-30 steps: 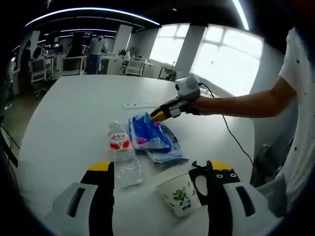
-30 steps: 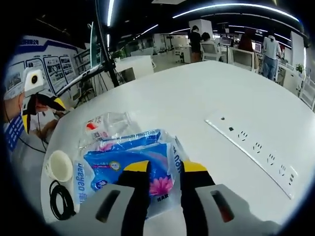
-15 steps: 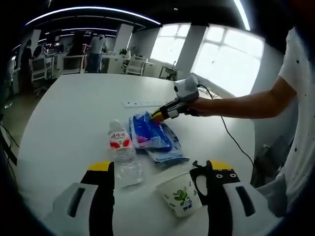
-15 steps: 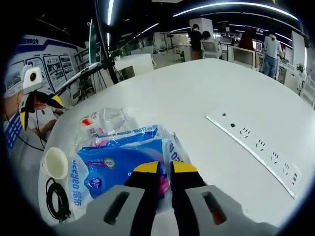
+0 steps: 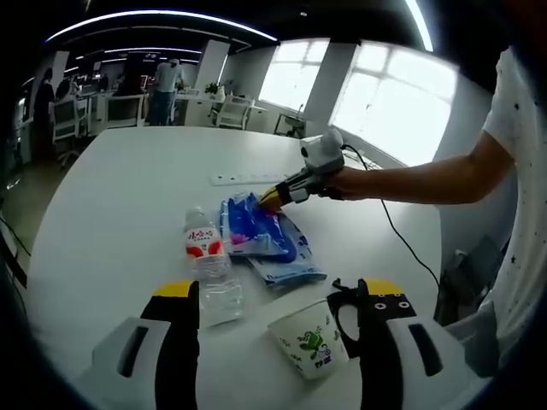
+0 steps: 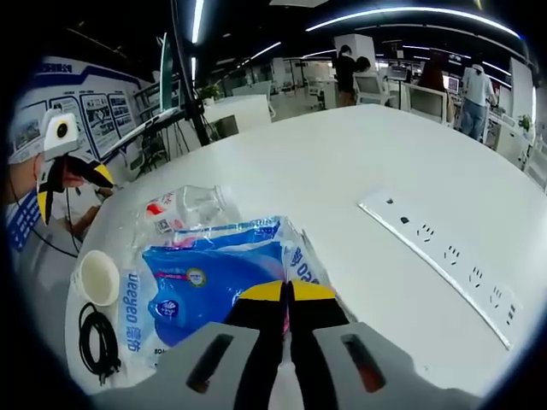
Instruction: Arrange the tabletop items into an orderly group along one side of the table until the central work area is clear of visible clutter.
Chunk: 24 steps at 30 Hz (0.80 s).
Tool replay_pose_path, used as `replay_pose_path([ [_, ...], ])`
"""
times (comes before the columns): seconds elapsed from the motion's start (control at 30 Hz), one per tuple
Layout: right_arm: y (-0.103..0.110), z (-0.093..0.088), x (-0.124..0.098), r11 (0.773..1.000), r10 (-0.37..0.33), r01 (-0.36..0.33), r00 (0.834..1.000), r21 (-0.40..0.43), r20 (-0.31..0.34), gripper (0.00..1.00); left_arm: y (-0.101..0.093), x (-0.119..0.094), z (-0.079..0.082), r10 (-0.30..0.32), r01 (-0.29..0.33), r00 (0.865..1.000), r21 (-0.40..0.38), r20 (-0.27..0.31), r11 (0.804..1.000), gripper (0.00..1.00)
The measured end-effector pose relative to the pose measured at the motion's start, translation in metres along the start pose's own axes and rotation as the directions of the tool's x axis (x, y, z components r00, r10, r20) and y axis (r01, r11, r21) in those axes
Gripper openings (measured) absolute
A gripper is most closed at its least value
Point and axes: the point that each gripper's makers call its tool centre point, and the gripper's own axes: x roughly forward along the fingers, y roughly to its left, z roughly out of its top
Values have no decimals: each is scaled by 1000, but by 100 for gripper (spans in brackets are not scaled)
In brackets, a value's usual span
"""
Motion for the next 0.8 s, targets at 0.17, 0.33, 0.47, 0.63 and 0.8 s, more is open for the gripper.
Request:
replay_pose_path([
  [0.17, 3, -1, -5, 1000, 6, -6, 1000, 10, 8, 0, -2, 2, 1, -3, 3, 1000, 5, 0, 1000, 77],
  [0.33, 6, 0, -12, 999, 13, -14, 999, 46, 30, 0, -3, 3, 4, -7, 7, 1000, 9, 4, 1000, 77],
  [0.47, 9, 2, -19, 998, 12, -16, 999, 66, 50, 0, -5, 5, 6, -13, 13, 1000, 16, 3, 1000, 76],
  [0.63, 10, 8, -27, 995, 11, -19, 996, 95, 86, 0, -9, 8, 9, -21, 21, 1000, 17, 6, 1000, 76],
  [0.8, 10, 11, -36, 994, 7, -19, 994, 105, 108, 0, -14, 13, 12, -32, 32, 999, 22, 9, 999, 75],
])
